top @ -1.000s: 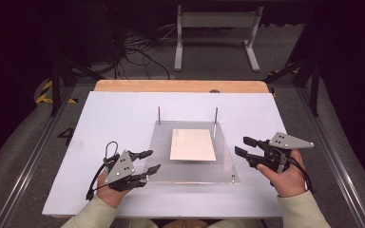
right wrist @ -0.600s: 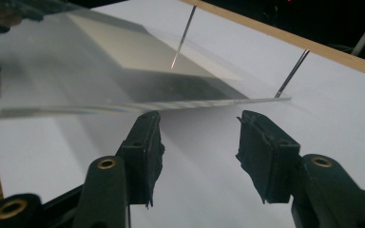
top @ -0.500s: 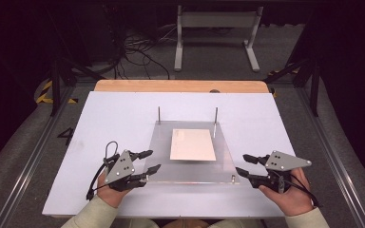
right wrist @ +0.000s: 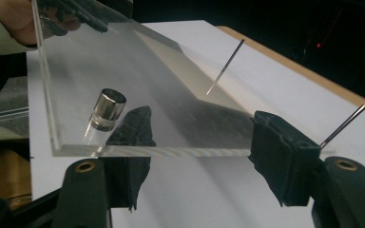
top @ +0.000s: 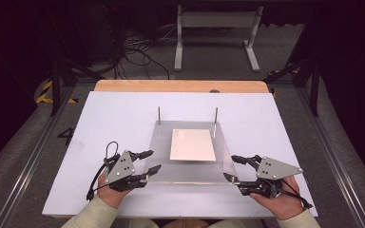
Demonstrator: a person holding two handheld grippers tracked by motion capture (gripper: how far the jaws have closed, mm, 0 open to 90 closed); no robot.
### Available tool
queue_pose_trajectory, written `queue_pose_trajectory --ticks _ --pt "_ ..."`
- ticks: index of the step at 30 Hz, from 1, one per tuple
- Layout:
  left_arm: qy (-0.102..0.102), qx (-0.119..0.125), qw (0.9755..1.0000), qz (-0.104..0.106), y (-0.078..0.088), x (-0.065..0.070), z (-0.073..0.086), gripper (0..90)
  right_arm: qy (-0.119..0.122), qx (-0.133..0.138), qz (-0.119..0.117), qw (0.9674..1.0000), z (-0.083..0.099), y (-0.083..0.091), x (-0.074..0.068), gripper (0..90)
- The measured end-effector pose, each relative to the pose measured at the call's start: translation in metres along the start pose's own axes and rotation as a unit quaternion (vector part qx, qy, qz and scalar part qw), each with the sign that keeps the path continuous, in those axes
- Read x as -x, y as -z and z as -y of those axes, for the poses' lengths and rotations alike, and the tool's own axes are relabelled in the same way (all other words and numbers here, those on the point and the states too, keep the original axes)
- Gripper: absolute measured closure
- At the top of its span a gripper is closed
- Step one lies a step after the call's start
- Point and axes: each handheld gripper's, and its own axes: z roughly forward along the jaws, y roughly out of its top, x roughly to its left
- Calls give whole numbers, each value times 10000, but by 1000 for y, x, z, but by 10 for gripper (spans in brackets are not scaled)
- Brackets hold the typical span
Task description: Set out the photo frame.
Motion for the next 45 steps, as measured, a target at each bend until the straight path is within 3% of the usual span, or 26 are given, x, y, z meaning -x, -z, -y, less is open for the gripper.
queue_pose_trajectory --ticks 4,5,10,15,22,32,45 --pt "24 20 10000 7 -1 1 -1 464 229 215 -83 9995 1 -4 -2 480" --pt "9 24 10000 5 -1 1 -1 471 350 268 -17 9990 2 -4 -3 529" --pt "-73 -11 9999 -109 1 3 -7 508 623 301 128 9975 -2 -3 -4 585" --pt "-35 30 9999 -105 4 3 -14 522 558 298 141 9979 -9 0 -2 593" --pt "-57 266 9996 -112 18 6 -27 542 541 446 85 9975 -26 14 -7 625" --pt "-188 500 9985 -137 42 13 -49 598 595 844 83 9946 -48 35 -16 666" --pt "-46 736 9973 -71 61 13 -79 638 484 1281 318 9901 -74 52 -17 693"
